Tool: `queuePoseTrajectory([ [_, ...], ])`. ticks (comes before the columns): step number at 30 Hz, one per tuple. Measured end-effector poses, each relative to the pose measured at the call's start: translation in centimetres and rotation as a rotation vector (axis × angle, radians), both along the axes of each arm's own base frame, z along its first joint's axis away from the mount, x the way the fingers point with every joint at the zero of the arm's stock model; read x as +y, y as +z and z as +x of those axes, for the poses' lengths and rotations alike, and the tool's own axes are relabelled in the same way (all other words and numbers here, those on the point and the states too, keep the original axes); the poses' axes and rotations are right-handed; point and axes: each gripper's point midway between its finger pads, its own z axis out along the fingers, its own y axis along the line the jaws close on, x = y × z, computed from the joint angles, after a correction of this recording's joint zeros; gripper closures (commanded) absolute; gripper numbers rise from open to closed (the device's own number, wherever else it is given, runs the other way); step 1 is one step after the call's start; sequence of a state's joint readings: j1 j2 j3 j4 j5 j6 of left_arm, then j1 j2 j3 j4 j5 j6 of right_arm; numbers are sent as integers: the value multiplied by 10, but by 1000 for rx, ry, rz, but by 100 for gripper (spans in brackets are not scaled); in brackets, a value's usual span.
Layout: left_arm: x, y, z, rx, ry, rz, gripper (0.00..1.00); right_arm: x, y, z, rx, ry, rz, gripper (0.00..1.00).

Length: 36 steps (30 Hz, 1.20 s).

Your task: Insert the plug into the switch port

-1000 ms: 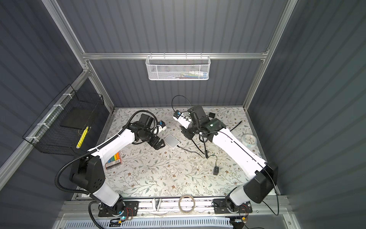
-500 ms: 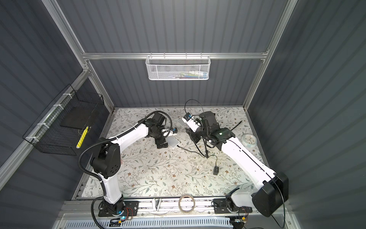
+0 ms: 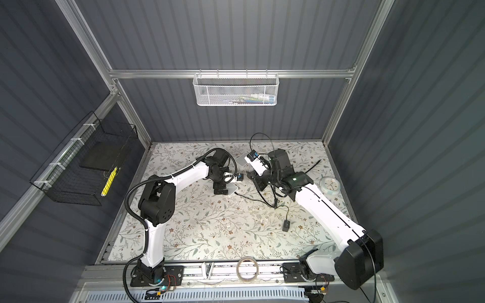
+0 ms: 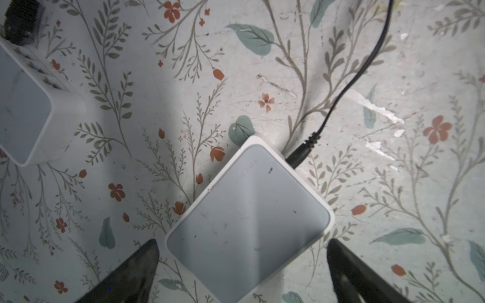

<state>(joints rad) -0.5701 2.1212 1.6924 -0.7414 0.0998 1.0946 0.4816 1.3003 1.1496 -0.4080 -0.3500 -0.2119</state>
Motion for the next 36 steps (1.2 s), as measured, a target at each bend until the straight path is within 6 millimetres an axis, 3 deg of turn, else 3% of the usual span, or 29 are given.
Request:
queuePoseTrajectory([
  [15,-4,-6,8,25,-37,35,0,-6,2,6,18,-8,50,100],
  [29,-4,-8,6,49,-45,50,1,-4,-7,12,51,-2,65,100],
  [36,-4,-18,0,69,-60,66,5,-5,-7,12,57,-6,69,100],
])
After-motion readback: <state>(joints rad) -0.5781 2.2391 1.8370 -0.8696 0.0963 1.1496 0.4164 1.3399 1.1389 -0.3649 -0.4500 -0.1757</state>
